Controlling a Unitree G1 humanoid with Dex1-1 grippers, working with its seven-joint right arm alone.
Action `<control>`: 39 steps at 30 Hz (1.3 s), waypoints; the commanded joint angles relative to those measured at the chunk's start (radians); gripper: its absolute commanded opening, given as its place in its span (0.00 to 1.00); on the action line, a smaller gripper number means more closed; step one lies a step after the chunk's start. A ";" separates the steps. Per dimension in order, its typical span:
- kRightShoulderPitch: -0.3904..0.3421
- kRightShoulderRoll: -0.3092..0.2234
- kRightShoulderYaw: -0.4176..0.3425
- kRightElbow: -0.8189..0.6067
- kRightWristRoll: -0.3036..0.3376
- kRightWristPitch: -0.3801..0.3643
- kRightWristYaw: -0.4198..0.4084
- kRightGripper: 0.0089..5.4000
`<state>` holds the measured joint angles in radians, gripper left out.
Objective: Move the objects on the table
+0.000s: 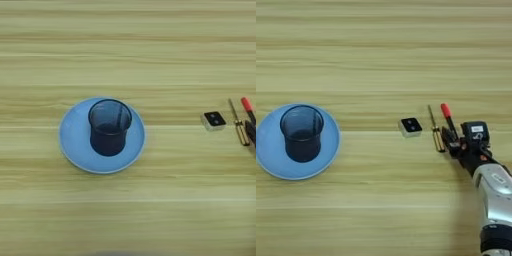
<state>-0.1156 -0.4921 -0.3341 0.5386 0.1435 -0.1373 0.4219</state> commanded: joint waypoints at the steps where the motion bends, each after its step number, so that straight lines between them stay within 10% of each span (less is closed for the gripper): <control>1: -0.018 -0.027 -0.005 -0.125 0.006 0.015 -0.023 0.58; 18: 0.142 0.067 0.133 -0.591 0.012 0.076 0.058 0.99; 39: 0.217 0.173 0.435 -0.763 -0.037 0.129 0.139 0.99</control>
<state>0.1300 -0.3215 0.0777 -0.1650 0.1150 -0.0046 0.5637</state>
